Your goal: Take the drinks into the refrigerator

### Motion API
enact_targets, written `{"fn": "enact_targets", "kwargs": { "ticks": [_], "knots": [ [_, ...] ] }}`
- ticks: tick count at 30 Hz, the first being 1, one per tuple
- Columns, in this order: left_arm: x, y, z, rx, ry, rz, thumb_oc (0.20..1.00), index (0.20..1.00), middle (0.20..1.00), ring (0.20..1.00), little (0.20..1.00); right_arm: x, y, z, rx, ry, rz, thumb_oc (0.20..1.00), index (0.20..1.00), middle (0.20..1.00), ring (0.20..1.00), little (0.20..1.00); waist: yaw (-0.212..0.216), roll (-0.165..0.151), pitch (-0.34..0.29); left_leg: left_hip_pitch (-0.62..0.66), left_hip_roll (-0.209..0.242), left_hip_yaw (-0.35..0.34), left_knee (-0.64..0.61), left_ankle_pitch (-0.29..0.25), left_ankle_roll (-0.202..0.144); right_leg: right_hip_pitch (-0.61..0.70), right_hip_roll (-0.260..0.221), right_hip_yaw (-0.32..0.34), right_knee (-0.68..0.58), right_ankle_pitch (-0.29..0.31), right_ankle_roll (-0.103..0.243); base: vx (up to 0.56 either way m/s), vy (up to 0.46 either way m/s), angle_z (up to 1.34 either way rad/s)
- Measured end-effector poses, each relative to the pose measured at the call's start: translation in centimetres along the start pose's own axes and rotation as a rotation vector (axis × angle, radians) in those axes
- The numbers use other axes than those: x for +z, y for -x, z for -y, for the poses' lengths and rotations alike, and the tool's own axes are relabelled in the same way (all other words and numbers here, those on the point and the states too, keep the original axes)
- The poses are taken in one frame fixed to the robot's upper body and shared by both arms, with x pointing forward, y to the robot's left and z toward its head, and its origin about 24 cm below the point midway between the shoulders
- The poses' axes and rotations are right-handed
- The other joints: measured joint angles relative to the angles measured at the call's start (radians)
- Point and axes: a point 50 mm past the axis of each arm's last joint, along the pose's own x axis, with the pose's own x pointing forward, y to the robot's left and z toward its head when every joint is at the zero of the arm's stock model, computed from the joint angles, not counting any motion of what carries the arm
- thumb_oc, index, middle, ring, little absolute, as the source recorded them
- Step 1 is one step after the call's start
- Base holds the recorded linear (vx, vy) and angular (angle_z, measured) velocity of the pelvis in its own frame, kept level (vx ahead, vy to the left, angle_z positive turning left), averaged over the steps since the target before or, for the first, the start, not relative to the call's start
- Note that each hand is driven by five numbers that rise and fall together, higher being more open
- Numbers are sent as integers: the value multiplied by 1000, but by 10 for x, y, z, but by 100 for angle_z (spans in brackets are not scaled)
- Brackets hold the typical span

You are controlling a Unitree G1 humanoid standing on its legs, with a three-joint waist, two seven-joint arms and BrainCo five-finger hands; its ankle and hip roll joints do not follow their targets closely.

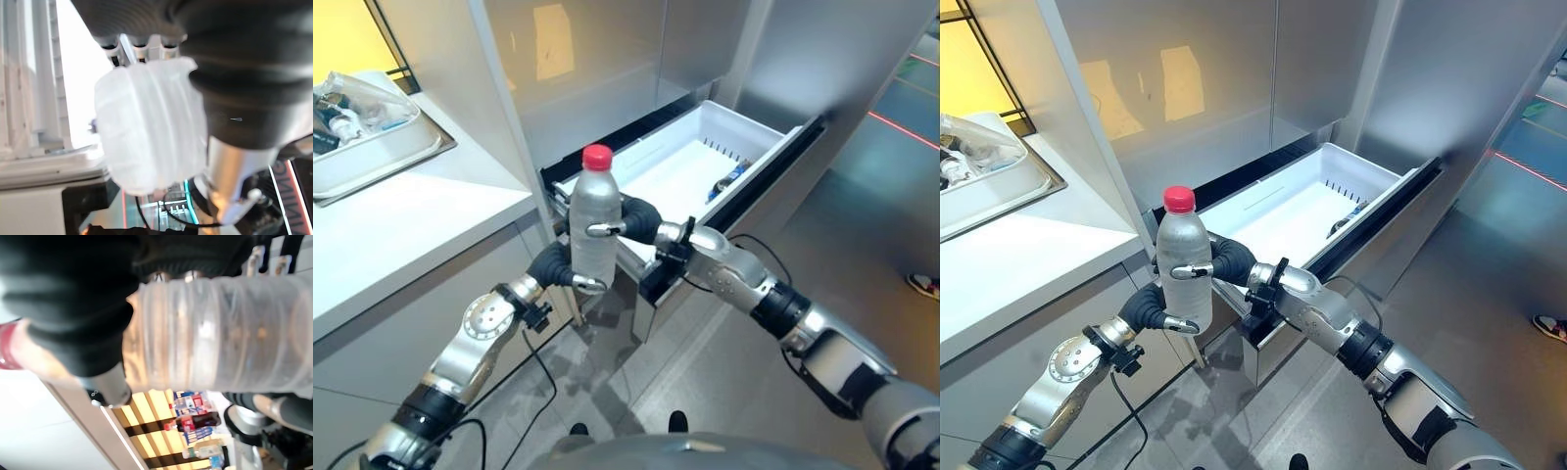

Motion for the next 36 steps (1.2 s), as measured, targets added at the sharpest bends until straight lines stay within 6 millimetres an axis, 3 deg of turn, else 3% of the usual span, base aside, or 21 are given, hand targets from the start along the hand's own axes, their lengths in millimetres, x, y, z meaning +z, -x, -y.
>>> {"fn": "enact_targets", "kwargs": {
  "ticks": [8,12,16,25,33,36],
  "knots": [
    [6,11,-17,96,26,28,1000,1000,1000,1000,1000,4,8,6,-25,16,-9,200,200,200,200,200,1,1,0,-2,1,0,-6,1,1,-3,0,-1,-1,-1,1,0,0,0],
    [8,27,-30,183,50,38,1000,1000,1000,1000,1000,13,33,31,-151,71,-42,200,200,200,200,200,2,1,1,-11,1,-8,-6,1,1,-7,0,-9,-5,-2,1,-12,-8,6],
    [1,36,-27,195,74,10,1000,1000,1000,1000,1000,28,53,53,-279,117,-20,200,200,200,200,200,5,3,5,-20,2,-19,-6,1,2,-10,0,-23,-5,-3,0,-14,-4,7],
    [-7,57,-28,279,133,-9,1000,1000,1000,1000,1000,86,110,90,-550,308,48,200,200,200,200,200,31,5,55,-76,1,-61,4,7,0,-40,-2,-61,-4,-8,0,-25,-7,12],
    [2,58,-29,286,144,43,1000,1000,1000,1000,1000,131,124,105,-672,428,108,200,200,200,200,200,57,0,127,-150,-3,-114,30,16,-6,-76,-5,-107,0,-9,-1,-38,-7,19],
    [8,56,-28,266,138,70,1000,1000,1000,1000,1000,151,125,109,-712,474,129,200,200,200,200,200,88,2,158,-192,-4,-121,44,18,-10,-105,-5,-117,1,-7,-4,-30,-1,9]
  ]
}}
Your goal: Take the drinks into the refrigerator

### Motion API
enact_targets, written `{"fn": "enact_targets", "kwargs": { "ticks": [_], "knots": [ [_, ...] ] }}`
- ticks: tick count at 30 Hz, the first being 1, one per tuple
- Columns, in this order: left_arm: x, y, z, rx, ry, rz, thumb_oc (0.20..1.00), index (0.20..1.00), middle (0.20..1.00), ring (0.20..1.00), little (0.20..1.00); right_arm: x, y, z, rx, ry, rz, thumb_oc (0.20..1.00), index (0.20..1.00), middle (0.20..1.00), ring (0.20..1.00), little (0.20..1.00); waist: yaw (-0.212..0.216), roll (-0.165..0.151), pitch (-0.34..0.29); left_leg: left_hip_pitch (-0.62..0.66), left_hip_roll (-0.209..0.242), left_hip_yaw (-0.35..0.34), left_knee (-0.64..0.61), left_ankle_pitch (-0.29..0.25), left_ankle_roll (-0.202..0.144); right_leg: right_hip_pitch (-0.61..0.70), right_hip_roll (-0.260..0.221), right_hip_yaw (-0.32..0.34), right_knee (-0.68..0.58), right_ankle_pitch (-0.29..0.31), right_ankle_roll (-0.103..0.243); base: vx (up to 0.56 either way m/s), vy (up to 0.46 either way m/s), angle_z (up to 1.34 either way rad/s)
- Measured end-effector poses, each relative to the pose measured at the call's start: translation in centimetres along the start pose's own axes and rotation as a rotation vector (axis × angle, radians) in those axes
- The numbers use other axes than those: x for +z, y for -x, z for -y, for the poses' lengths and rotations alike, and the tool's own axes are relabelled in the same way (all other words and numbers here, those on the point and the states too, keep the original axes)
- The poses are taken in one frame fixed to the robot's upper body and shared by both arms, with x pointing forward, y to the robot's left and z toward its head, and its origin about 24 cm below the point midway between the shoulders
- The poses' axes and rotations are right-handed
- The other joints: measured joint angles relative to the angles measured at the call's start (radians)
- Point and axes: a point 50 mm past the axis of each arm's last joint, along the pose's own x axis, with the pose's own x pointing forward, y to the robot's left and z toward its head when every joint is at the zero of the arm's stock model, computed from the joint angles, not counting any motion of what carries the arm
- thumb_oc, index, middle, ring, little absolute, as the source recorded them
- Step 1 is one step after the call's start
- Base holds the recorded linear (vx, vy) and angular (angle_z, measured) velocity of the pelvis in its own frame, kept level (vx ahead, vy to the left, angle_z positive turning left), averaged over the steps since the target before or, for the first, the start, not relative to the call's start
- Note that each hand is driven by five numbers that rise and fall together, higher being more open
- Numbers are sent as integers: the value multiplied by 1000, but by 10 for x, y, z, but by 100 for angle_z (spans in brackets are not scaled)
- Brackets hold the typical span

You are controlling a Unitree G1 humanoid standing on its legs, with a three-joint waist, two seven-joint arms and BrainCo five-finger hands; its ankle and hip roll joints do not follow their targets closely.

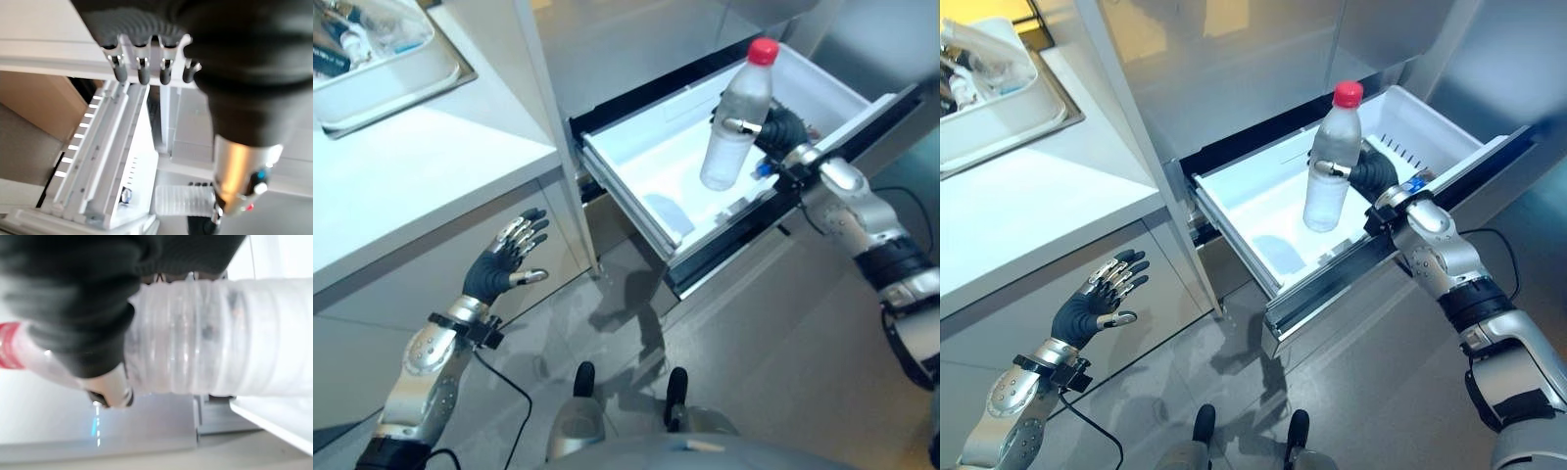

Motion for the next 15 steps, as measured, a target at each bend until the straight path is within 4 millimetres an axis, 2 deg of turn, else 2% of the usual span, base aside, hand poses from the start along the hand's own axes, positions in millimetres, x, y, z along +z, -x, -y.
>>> {"fn": "enact_targets", "kwargs": {
  "ticks": [1,2,5,8,11,15],
  "knots": [
    [2,-1,1,-4,7,12,1000,1000,1000,1000,1000,6,-3,3,-12,15,9,200,200,200,200,200,8,1,7,-15,-2,-3,9,0,0,-8,-1,-4,0,1,-1,-28,-7,13],
    [7,-4,2,-13,19,38,1000,1000,1000,1000,1000,21,-9,10,-42,45,39,200,200,200,200,200,10,1,26,-41,-4,-13,15,1,-1,-27,-2,-11,0,4,-2,5,-9,14],
    [9,-6,1,-18,18,49,1000,1000,1000,1000,1000,39,-16,23,-103,79,60,200,200,200,200,200,19,1,46,-57,-4,-25,19,2,-2,-36,-2,-22,0,3,-1,-5,-14,14],
    [15,-10,0,-26,10,70,1000,1000,1000,1000,1000,69,-25,36,-172,154,95,200,200,200,200,200,26,3,81,-78,-7,-29,24,2,-3,-51,-4,-26,0,3,-1,-4,-11,5],
    [16,-11,-1,-14,8,77,1000,1000,1000,1000,1000,74,-27,34,-158,213,88,200,200,200,200,200,29,3,90,-91,-10,-26,25,2,-3,-65,-8,-27,0,3,-1,-3,-16,0],
    [22,-17,-2,-10,-7,108,1000,1000,1000,1000,1000,60,-29,31,-125,316,-1,200,200,200,200,200,28,4,108,-102,-10,-26,27,2,-3,-75,-8,-27,0,2,-1,-21,-39,-1]
  ]
}}
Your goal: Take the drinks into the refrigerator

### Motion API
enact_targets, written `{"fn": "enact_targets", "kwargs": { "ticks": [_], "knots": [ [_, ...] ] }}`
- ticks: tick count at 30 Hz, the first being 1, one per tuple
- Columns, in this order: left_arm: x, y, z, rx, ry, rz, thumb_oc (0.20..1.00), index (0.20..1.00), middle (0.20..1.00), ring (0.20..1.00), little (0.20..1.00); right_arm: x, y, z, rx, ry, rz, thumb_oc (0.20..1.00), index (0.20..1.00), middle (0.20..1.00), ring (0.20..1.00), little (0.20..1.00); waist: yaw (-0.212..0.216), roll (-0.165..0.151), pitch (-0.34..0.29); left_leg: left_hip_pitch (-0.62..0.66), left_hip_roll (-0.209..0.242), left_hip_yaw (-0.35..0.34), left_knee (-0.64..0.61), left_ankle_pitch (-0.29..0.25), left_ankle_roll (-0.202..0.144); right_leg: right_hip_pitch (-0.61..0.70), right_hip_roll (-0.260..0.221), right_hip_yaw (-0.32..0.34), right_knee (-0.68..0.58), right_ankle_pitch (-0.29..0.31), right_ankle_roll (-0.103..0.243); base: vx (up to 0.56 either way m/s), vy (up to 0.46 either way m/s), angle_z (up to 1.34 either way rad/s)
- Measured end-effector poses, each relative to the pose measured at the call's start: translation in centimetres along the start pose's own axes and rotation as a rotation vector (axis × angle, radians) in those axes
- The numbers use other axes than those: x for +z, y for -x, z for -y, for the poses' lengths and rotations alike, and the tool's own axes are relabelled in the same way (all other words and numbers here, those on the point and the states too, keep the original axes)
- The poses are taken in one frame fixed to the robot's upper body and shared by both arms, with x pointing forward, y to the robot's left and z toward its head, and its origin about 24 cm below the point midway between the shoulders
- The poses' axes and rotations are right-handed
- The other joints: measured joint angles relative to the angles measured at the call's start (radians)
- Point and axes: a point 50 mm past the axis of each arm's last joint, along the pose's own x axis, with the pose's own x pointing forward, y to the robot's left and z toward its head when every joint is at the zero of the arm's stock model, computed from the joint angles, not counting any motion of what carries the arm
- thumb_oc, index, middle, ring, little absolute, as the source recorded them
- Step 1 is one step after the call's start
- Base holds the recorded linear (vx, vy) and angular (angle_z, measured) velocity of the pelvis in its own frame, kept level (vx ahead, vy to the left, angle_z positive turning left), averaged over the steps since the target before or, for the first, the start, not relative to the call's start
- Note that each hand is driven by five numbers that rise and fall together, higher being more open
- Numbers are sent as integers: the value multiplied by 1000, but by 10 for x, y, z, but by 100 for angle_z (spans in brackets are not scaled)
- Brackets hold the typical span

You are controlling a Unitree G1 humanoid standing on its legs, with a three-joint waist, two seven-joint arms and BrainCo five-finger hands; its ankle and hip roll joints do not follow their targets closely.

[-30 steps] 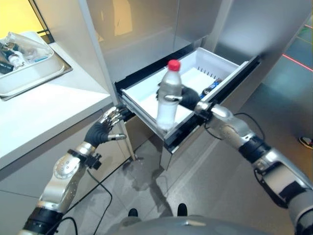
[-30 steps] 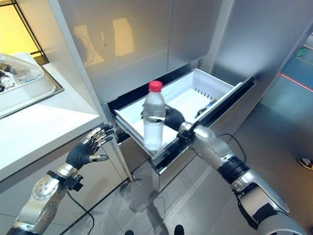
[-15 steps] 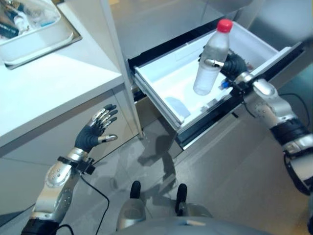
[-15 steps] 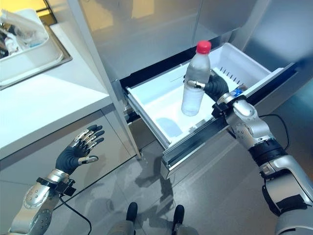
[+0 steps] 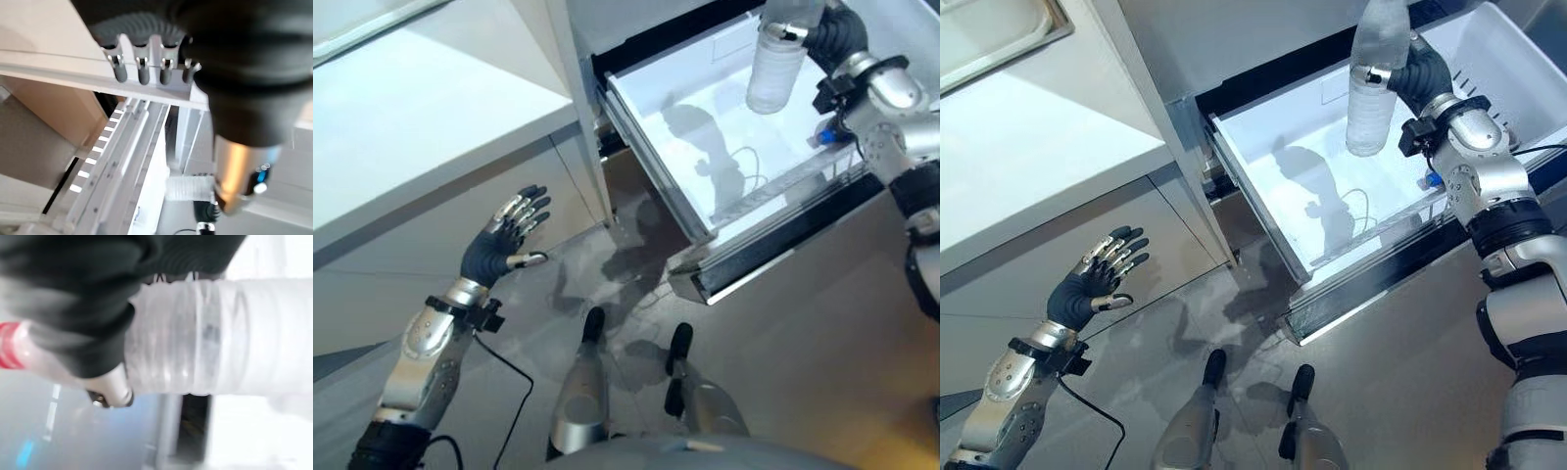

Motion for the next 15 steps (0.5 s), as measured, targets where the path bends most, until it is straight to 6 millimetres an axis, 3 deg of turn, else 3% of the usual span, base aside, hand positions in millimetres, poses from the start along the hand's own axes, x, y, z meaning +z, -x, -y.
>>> {"fn": "enact_targets", "kwargs": {
  "ticks": [7,15],
  "knots": [
    [13,-8,-2,-5,-42,52,1000,1000,1000,1000,1000,-38,11,16,-32,264,-240,200,200,200,200,200,-3,15,36,-26,-1,-2,6,0,0,-24,-1,-1,3,0,0,-15,-11,1],
    [15,-11,-2,-3,-66,61,1000,1000,1000,1000,1000,-43,11,3,124,578,-326,200,200,200,200,200,-7,23,42,-34,-1,-2,6,0,0,-31,-1,-2,2,0,0,-2,-1,0]
  ]
}}
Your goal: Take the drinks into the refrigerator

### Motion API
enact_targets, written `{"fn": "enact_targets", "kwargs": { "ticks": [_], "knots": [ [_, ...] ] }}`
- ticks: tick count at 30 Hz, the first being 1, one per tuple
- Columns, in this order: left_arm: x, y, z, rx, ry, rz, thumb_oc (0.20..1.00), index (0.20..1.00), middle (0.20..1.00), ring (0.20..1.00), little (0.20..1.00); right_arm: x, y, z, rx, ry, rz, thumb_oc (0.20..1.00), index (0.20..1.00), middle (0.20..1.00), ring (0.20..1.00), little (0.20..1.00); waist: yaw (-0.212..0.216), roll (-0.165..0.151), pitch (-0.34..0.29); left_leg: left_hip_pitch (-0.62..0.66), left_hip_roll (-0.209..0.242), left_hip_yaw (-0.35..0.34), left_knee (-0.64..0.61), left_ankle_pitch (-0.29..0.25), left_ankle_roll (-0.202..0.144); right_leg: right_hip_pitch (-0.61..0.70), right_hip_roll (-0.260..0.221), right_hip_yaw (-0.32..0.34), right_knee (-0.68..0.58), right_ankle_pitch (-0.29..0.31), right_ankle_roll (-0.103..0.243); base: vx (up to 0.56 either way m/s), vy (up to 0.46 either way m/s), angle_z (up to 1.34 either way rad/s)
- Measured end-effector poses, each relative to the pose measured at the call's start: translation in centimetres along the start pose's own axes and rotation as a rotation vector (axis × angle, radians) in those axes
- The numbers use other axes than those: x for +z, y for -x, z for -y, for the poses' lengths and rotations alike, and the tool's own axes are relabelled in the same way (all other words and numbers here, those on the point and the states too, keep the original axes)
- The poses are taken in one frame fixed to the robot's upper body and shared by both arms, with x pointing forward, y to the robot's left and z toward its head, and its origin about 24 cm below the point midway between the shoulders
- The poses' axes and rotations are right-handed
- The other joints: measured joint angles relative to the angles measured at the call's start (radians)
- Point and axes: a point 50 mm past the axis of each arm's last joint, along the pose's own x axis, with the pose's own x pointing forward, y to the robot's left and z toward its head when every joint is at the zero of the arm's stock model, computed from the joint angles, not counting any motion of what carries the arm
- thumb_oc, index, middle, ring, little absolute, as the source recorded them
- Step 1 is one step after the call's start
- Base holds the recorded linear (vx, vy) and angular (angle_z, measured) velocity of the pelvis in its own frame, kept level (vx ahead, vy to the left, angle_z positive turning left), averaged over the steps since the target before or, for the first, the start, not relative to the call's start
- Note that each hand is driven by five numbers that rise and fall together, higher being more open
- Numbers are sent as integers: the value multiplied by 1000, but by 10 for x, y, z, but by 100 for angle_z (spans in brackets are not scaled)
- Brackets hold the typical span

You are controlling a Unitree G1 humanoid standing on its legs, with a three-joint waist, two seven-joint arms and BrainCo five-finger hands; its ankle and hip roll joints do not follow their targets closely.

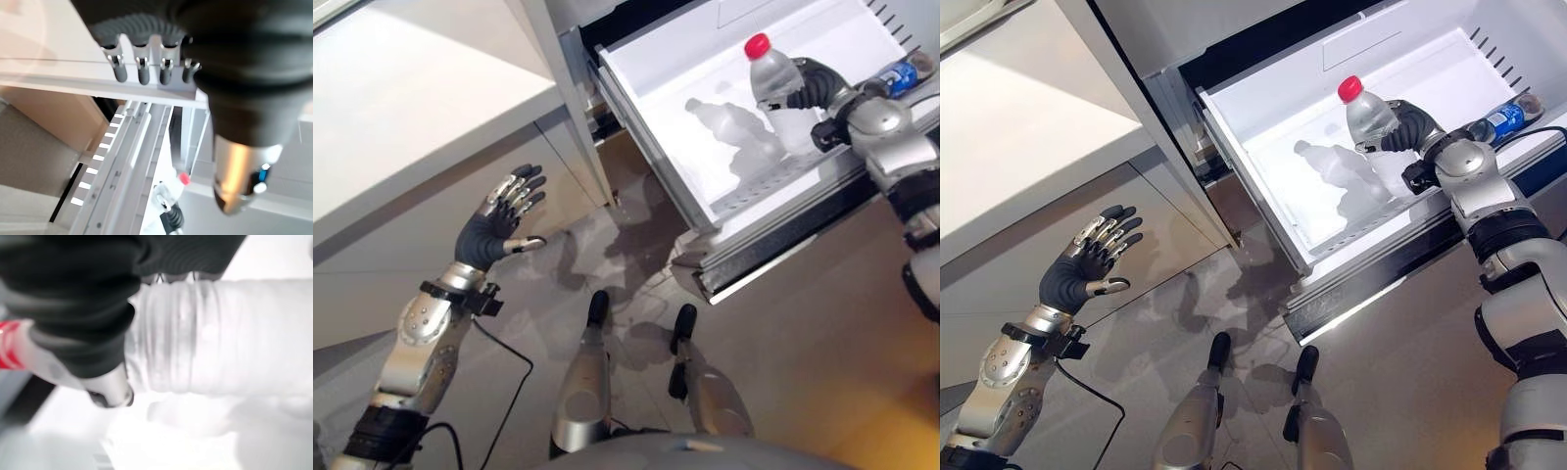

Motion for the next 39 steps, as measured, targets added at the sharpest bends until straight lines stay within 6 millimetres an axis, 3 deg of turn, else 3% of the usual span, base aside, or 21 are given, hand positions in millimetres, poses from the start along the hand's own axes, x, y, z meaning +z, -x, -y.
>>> {"fn": "enact_targets", "kwargs": {
  "ticks": [7,19,29,30,31,32,33,35,36,39],
  "knots": [
    [0,0,-1,7,-3,-2,1000,1000,1000,1000,1000,-6,0,-2,16,102,-44,200,200,200,200,200,1,4,3,0,-2,-8,1,2,0,6,-2,-11,0,0,0,-26,-9,4],
    [-2,1,1,38,-44,-13,1000,1000,1000,1000,1000,0,-19,-27,53,319,-96,200,200,200,200,200,5,6,4,0,-4,-22,16,2,-1,18,-2,-19,4,0,0,-5,-1,2],
    [-3,0,2,47,-55,-13,1000,1000,1000,1000,1000,-1,-23,-31,66,471,-140,200,200,200,200,200,1,6,4,0,-5,-23,16,2,-1,17,-4,-19,6,0,0,0,0,0],
    [-3,0,2,47,-55,-13,1000,1000,1000,1000,1000,-1,-23,-31,66,472,-140,329,329,329,329,329,2,6,4,0,-5,-24,16,2,-1,17,-4,-20,6,0,0,0,0,0],
    [-3,0,2,47,-55,-13,1000,1000,1000,1000,1000,-1,-23,-31,67,475,-141,398,398,398,398,398,2,6,4,0,-5,-24,16,2,-1,17,-4,-20,6,0,0,0,0,0],
    [-3,0,2,47,-55,-13,1000,1000,1000,1000,1000,-1,-23,-32,68,479,-141,376,376,376,376,376,1,6,4,0,-5,-24,16,2,-1,17,-4,-20,6,0,0,0,0,0],
    [-3,0,2,47,-55,-13,1000,1000,1000,1000,1000,-2,-23,-32,72,489,-144,297,297,297,297,297,2,6,4,0,-5,-24,16,2,-1,17,-4,-20,6,0,0,0,0,0],
    [-3,0,2,47,-55,-13,1000,1000,1000,1000,1000,-2,-23,-33,80,491,-144,558,558,558,558,558,2,6,4,0,-5,-24,16,2,-1,17,-4,-20,6,0,0,0,0,0],
    [-3,0,1,47,-55,-13,1000,1000,1000,1000,1000,-2,-23,-33,80,491,-143,1000,1000,1000,1000,1000,2,6,4,0,-5,-24,16,2,-1,17,-4,-20,6,0,0,0,0,0],
    [-3,0,1,47,-56,-13,1000,1000,1000,1000,1000,0,-23,-33,78,490,-139,1000,1000,1000,1000,1000,2,6,4,0,-5,-24,16,2,-1,17,-4,-20,6,0,0,0,0,0]
  ]
}}
